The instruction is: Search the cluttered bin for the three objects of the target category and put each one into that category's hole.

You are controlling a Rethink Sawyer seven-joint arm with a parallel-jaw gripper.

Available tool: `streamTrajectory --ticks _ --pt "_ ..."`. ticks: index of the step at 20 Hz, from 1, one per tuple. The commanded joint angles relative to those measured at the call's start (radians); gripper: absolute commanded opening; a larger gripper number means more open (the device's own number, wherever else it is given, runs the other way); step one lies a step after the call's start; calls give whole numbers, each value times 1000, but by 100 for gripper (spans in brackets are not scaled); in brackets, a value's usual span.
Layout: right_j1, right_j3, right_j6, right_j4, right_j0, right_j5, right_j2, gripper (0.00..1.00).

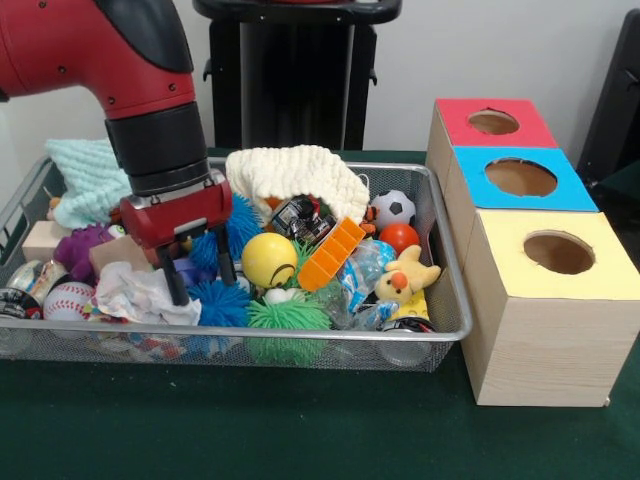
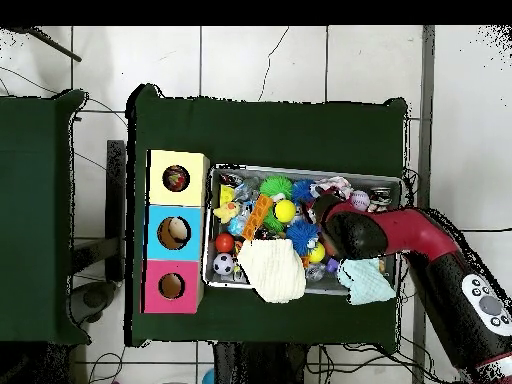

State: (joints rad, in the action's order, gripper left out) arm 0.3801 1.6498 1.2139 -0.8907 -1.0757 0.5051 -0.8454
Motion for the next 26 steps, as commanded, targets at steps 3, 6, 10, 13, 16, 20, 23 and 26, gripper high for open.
streamTrajectory --ticks 3,6,10,13,16,20,23,26 --pt "-71 -118 -344 -11 -40 88 -57 100" --pt "-72 -130 -373 0 -49 117 -70 100" --pt "-46 -138 -392 9 -48 156 -73 100" --pt "-27 -138 -413 18 -56 183 -81 100" --pt "-17 -135 -431 22 -66 200 -90 100" --pt "-8 -128 -440 18 -72 203 -97 100" --pt "8 -126 -441 15 -68 205 -93 100" --pt "12 -128 -447 17 -67 202 -89 100"
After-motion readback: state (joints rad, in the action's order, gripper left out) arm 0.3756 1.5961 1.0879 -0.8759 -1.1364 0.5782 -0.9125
